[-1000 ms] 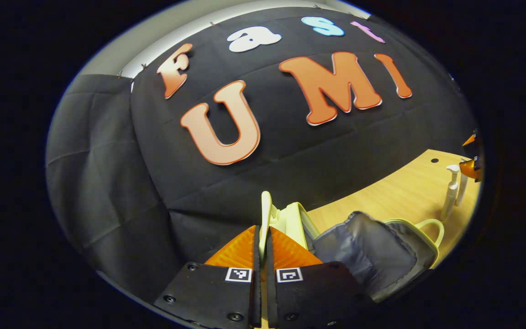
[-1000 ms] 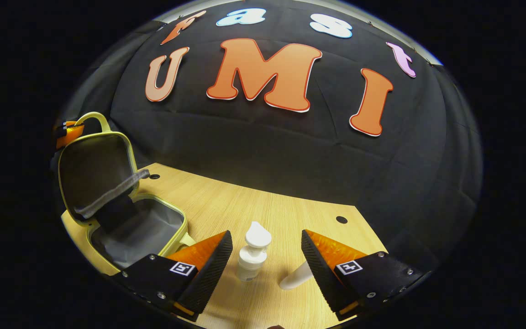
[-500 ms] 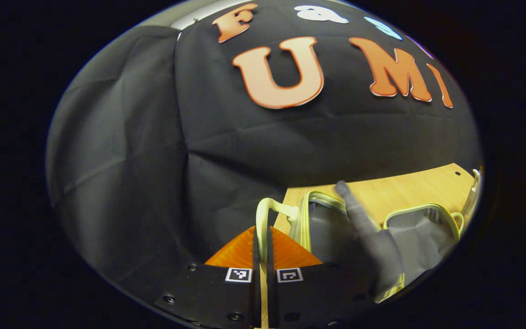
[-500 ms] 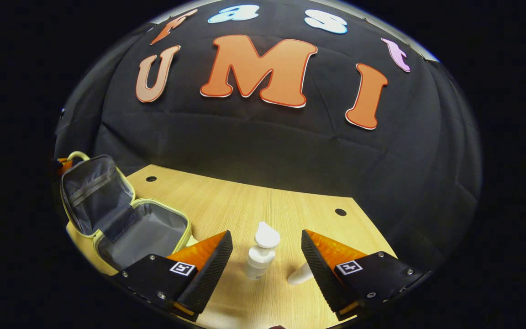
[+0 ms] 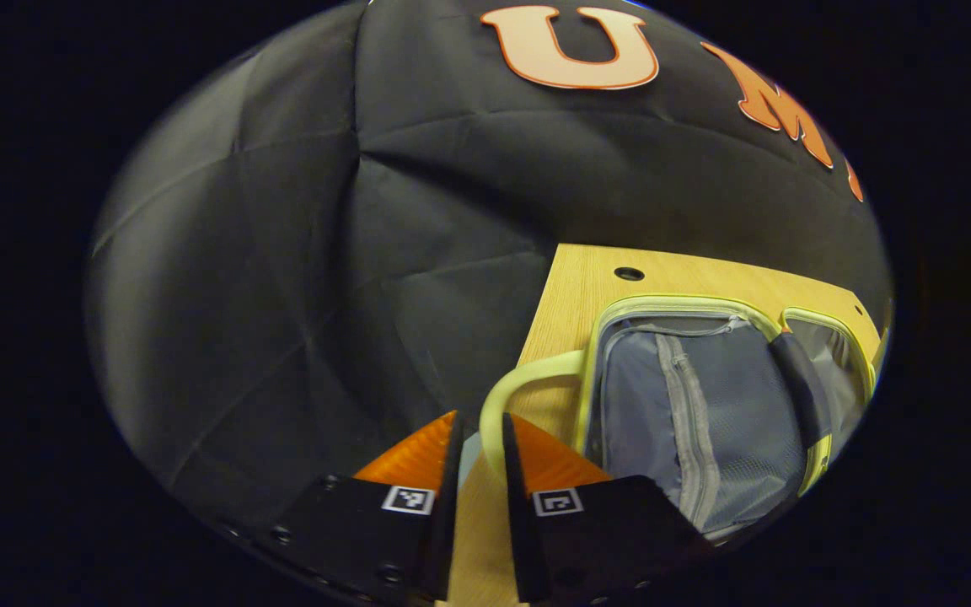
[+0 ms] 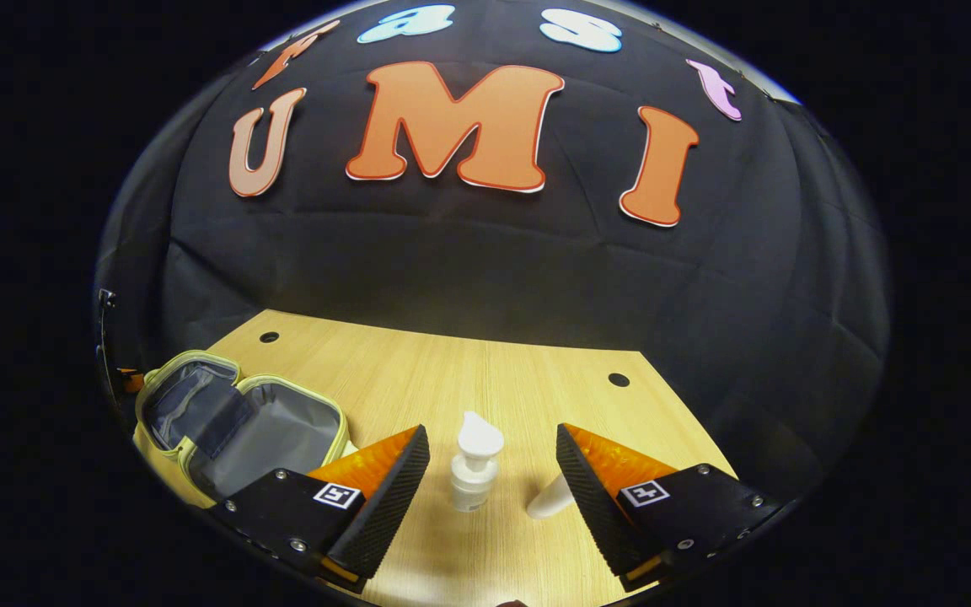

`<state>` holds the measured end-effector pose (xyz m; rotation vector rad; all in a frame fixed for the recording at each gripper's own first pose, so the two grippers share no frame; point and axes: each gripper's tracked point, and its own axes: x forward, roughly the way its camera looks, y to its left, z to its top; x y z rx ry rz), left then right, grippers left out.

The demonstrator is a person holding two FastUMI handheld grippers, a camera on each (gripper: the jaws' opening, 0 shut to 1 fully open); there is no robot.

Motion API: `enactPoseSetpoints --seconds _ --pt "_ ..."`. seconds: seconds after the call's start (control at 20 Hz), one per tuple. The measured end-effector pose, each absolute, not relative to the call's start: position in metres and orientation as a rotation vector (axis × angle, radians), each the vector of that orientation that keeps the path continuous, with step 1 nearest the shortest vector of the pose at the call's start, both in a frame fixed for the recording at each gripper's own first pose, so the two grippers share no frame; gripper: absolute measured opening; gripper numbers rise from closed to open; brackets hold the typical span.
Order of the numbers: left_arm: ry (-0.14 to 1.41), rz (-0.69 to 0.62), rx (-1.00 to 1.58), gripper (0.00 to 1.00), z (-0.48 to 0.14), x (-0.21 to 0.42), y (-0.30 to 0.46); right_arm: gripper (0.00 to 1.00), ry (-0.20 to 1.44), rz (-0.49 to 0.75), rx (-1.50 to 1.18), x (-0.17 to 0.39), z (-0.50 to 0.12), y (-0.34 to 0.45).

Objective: First open the suitcase, pack the skin care products into it, and then close the suitcase.

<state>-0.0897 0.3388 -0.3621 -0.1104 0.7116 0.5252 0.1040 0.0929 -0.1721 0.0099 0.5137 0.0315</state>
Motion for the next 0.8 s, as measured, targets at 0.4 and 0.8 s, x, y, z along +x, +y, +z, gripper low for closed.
enactPoseSetpoints --seconds 0.4,0.8 --pt "0.482 0.386 0.056 0.80 -0.213 -0.050 0.224 0.96 0.481 0.022 0.014 0.079 -0.179 0.053" --pt "0.330 0.218 0.108 1.00 -0.137 0.008 0.047 0.96 0.441 0.116 0.018 0.065 -0.195 0.013"
